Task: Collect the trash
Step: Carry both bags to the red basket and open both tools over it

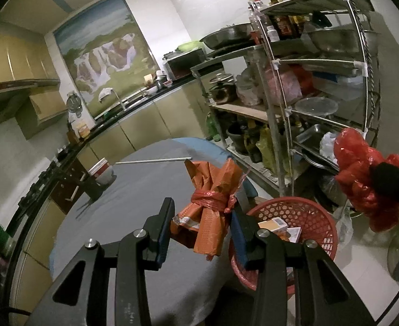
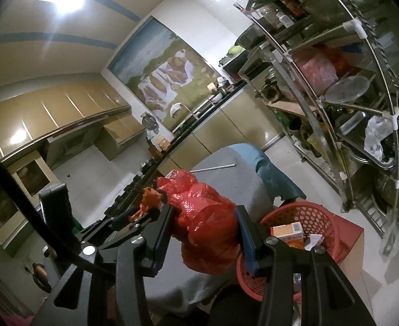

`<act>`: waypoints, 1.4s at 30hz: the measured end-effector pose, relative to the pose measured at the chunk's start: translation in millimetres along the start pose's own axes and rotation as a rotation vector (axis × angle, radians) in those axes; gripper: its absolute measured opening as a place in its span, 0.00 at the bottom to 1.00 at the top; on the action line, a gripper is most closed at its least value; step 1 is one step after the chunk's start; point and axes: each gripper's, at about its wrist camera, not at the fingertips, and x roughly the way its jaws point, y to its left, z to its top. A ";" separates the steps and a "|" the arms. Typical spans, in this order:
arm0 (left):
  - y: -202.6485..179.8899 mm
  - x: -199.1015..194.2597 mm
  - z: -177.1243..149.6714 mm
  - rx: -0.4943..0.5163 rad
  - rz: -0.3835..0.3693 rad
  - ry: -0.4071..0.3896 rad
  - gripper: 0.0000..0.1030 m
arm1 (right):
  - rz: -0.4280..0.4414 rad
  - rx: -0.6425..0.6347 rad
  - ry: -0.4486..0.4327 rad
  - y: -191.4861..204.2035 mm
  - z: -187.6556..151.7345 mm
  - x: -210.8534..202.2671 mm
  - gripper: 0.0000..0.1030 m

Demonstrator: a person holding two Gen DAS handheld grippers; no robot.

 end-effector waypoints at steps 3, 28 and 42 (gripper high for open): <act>-4.4 5.7 -0.7 0.003 -0.008 0.009 0.40 | -0.008 0.004 0.001 -2.1 -0.6 -0.3 0.47; -26.9 48.1 -24.8 -0.005 -0.094 0.135 0.40 | -0.069 0.067 0.060 -36.7 -12.6 21.0 0.47; -31.8 58.4 -37.4 0.002 -0.121 0.164 0.40 | -0.097 0.101 0.108 -51.8 -24.1 41.4 0.48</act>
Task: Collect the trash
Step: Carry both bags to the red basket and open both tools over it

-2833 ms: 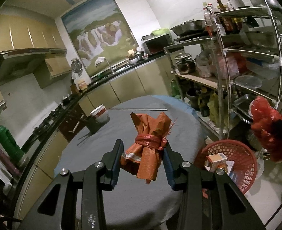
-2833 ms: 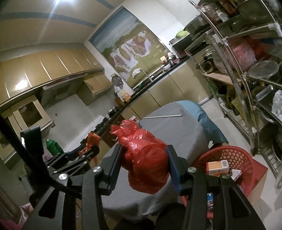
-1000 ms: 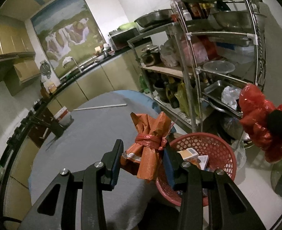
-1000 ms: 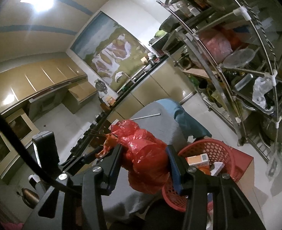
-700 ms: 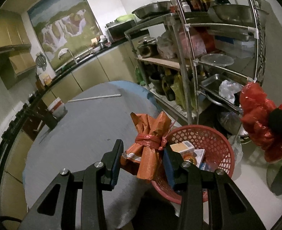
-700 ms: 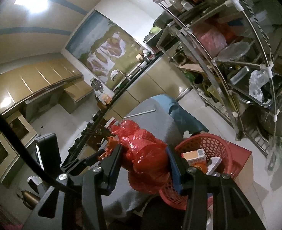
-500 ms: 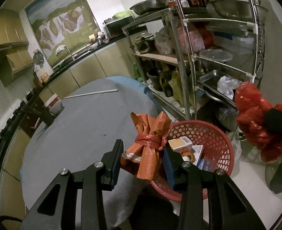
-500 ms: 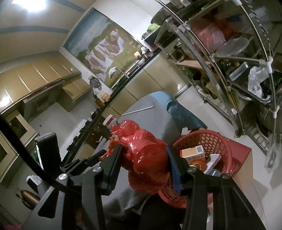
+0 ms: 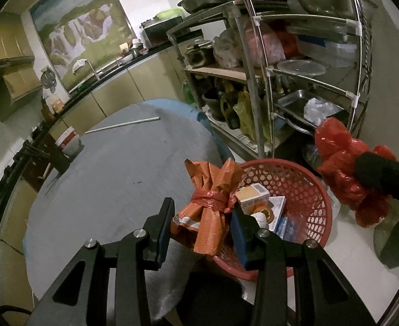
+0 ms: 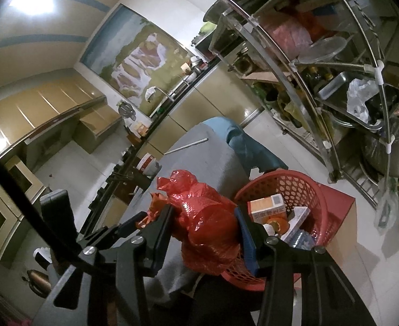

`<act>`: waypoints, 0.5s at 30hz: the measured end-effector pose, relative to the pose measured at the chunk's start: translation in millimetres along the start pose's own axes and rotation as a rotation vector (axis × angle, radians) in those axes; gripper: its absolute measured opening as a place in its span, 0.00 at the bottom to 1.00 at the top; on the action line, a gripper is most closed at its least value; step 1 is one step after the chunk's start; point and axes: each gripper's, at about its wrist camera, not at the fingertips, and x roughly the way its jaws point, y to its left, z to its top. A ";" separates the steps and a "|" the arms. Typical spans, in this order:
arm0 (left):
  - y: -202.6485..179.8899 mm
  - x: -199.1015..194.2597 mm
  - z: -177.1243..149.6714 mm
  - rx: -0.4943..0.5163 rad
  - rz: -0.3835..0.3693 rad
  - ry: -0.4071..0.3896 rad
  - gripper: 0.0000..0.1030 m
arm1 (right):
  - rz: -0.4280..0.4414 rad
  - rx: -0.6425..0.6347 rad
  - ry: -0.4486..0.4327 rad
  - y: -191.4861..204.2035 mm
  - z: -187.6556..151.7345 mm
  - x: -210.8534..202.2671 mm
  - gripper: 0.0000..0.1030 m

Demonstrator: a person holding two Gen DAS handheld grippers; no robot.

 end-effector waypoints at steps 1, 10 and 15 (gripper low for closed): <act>0.7 0.7 -0.6 -0.001 -0.001 0.001 0.40 | -0.003 0.000 0.002 0.1 -0.1 1.2 0.48; 6.8 13.6 -1.5 -0.011 -0.023 0.016 0.40 | -0.028 -0.013 0.005 3.5 1.0 7.9 0.48; 8.5 24.5 1.7 -0.010 -0.040 0.027 0.40 | -0.047 -0.005 0.015 1.1 3.1 15.8 0.48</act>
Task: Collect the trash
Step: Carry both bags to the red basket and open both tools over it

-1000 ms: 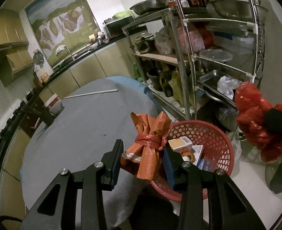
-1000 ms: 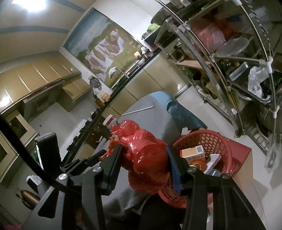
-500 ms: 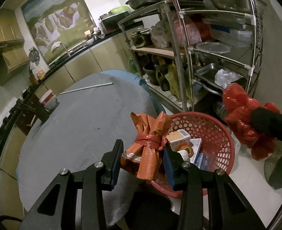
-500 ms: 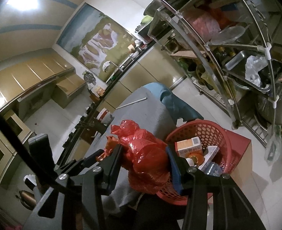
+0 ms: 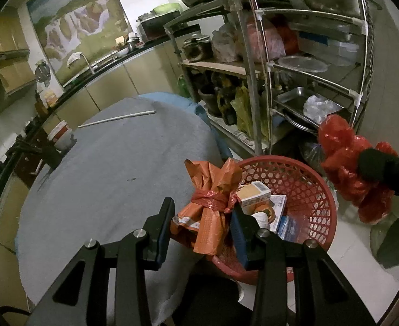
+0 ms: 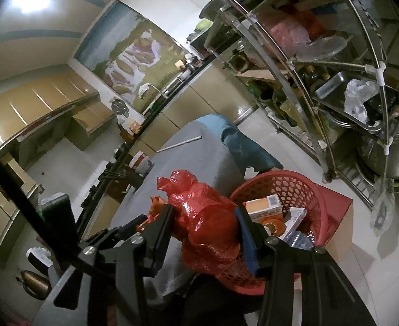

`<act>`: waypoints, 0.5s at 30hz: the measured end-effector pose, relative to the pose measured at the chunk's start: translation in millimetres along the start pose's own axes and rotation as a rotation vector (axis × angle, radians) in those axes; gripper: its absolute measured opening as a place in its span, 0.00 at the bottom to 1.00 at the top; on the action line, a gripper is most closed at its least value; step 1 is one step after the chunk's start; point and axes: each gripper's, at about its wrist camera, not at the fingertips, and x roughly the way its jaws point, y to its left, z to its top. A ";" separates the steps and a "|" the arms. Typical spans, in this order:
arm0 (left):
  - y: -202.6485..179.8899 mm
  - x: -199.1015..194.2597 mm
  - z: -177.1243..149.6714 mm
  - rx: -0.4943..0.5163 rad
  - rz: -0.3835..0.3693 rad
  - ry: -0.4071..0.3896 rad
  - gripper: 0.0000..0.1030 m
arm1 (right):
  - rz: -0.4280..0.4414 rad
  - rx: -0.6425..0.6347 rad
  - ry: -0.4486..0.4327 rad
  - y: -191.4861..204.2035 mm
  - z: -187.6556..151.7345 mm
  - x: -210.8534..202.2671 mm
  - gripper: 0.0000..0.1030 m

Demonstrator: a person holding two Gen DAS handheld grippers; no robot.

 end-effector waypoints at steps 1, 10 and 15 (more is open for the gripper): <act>0.2 3.5 0.8 -0.001 -0.006 0.006 0.40 | -0.005 0.001 0.003 -0.8 0.3 2.1 0.48; 0.6 28.4 5.9 0.009 -0.051 0.041 0.41 | -0.054 0.035 0.030 -14.1 6.7 22.1 0.48; 3.3 43.0 12.2 0.008 -0.068 0.057 0.41 | -0.079 0.056 0.041 -20.5 10.9 32.3 0.48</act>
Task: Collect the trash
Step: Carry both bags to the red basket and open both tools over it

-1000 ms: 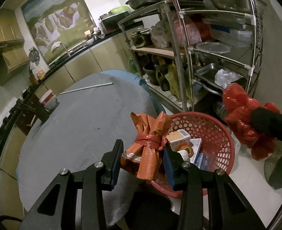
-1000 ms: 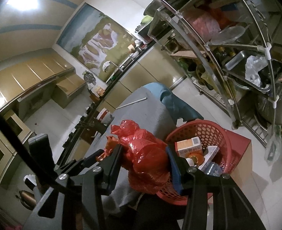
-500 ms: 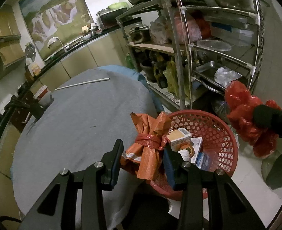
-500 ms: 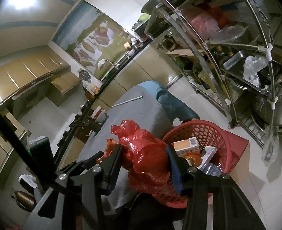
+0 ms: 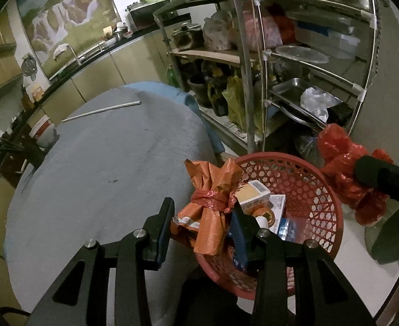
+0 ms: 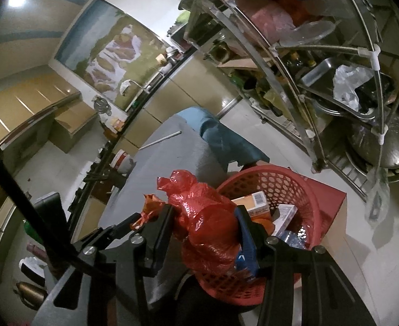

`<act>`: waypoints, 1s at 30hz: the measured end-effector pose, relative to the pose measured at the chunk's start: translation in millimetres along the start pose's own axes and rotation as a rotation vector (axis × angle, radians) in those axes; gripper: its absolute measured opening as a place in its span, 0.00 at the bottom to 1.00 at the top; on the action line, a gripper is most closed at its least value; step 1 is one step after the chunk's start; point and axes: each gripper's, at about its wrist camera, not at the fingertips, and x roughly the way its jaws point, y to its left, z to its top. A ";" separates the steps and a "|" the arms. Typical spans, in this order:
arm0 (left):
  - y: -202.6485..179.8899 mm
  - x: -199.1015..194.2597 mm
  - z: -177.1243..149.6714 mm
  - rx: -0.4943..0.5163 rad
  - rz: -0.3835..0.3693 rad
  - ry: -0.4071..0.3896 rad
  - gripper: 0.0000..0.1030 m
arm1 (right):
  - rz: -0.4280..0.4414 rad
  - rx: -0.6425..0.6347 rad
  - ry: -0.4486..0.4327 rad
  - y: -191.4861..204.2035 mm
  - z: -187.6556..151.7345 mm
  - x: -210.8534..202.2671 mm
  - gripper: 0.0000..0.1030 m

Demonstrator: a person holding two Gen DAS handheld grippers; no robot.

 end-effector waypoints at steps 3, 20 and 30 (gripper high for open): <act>1.0 7.1 2.7 0.001 -0.015 0.010 0.41 | -0.015 0.011 0.011 -3.4 3.2 6.8 0.48; 1.9 28.8 7.6 0.014 -0.093 0.031 0.44 | -0.060 0.035 0.064 -7.9 11.3 36.8 0.48; 5.0 21.1 1.4 0.029 -0.149 0.010 0.60 | -0.057 0.105 0.091 -15.7 12.6 44.6 0.58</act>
